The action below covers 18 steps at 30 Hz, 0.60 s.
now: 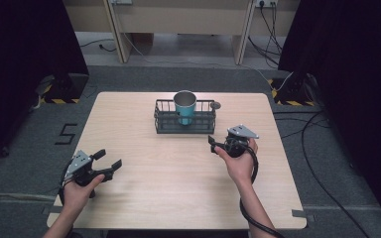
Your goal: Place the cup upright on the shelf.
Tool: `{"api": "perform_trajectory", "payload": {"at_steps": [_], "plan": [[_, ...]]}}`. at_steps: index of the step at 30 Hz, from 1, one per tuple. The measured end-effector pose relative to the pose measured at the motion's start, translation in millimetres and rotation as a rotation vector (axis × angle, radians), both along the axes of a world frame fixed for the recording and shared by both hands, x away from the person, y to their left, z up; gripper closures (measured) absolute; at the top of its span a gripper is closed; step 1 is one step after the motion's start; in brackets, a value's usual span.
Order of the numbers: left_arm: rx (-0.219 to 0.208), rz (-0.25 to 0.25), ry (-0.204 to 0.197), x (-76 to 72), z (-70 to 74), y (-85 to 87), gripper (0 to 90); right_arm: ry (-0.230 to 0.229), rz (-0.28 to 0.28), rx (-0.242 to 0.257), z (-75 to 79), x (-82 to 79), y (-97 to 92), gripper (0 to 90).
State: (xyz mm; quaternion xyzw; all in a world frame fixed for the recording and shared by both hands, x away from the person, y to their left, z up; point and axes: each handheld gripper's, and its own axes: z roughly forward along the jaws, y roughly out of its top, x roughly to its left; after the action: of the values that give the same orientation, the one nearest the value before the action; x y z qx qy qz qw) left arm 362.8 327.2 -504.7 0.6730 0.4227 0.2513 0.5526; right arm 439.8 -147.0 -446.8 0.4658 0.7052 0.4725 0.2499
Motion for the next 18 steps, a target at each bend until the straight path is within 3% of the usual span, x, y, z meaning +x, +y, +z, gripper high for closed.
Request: {"api": "perform_trajectory", "payload": {"at_steps": [18], "plan": [[0.002,0.002,0.001,-0.2,-0.2,-0.6,14.5,0.004,-0.029,-0.009,-8.2,-20.9,-26.1,15.7]]}}
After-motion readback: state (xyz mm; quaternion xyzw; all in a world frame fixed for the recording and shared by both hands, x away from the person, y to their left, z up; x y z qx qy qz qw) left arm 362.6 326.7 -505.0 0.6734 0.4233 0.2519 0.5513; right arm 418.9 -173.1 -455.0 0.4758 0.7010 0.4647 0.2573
